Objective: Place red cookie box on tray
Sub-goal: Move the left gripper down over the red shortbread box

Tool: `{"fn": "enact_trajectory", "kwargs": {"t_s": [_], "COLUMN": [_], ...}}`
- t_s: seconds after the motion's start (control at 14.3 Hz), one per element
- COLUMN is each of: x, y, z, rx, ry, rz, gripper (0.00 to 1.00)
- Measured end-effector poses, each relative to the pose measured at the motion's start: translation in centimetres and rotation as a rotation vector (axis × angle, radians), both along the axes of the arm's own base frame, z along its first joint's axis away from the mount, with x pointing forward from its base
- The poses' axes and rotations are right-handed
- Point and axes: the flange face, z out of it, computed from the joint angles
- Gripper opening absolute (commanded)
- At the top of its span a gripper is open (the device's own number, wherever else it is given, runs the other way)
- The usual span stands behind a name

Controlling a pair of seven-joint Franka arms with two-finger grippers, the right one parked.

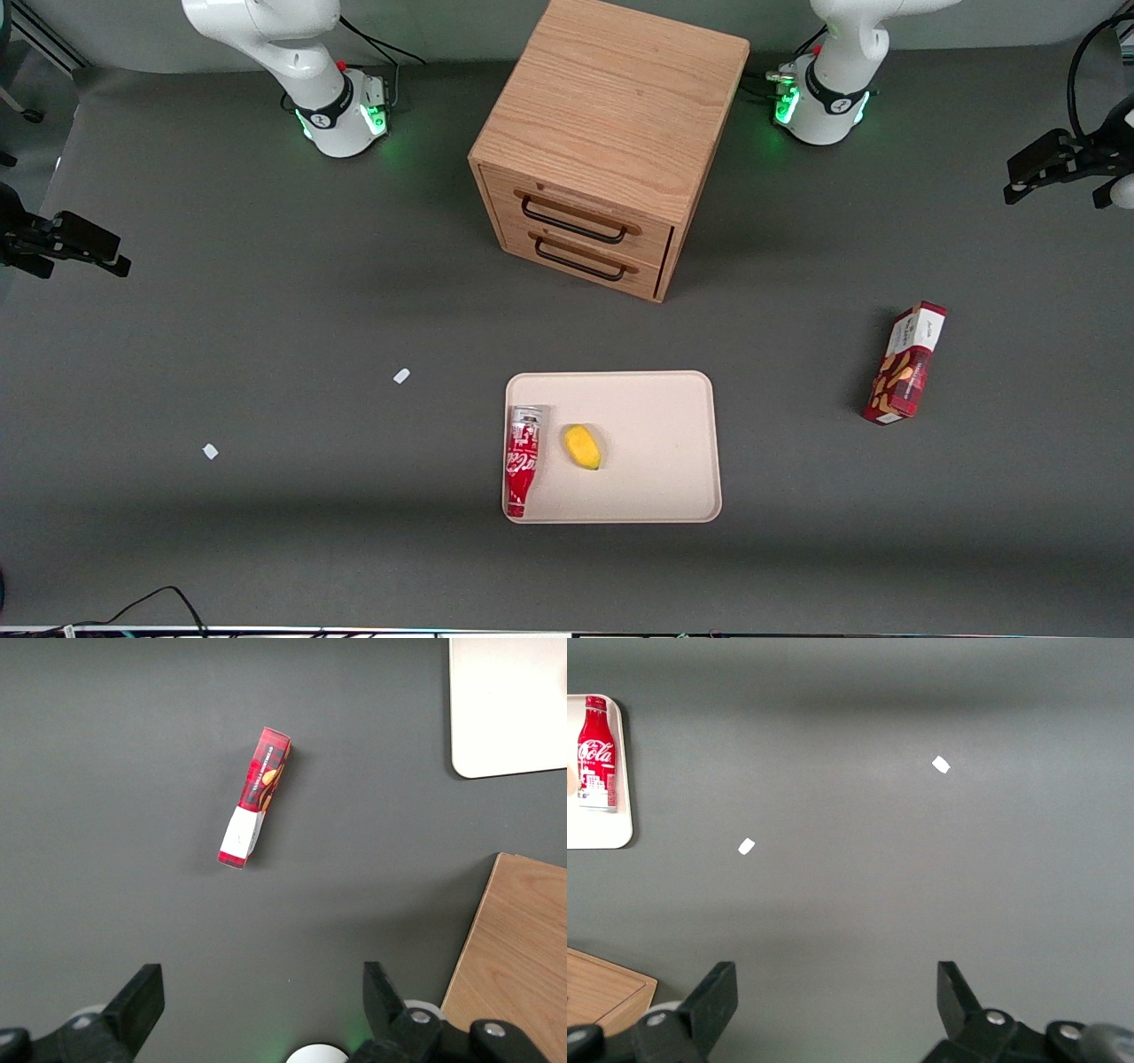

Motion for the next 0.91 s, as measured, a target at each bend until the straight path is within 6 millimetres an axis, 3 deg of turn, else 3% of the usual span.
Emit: {"fn": "enact_trajectory", "kwargs": {"t_s": [0.28, 0.49, 0.7, 0.91], "x": [0.1, 1.0, 3.6, 6.5], "y": [0.1, 0.2, 0.7, 1.9], "z": [-0.2, -1.7, -6.1, -12.9], "rx": [0.000, -0.003, 0.001, 0.049], "ry": [0.005, 0.034, 0.069, 0.063], "rz": [0.001, -0.003, -0.067, -0.132], "gripper": [1.00, 1.00, 1.00, 1.00]}}
